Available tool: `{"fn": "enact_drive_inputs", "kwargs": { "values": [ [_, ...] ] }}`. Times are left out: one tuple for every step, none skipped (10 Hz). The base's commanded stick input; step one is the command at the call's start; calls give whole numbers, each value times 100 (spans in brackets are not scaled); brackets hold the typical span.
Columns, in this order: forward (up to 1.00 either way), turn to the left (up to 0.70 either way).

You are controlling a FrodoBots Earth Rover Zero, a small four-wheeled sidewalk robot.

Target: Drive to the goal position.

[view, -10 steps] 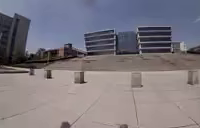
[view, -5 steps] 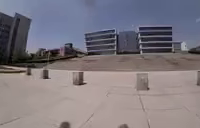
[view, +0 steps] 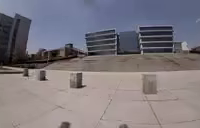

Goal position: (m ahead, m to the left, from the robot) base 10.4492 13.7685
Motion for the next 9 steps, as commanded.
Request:
{"fn": "enact_drive_inputs", "kwargs": {
  "values": [
    [70,0],
    [70,0],
    [70,0],
    [70,0],
    [70,0],
    [70,0],
    [70,0],
    [70,0],
    [70,0]
  ]
}}
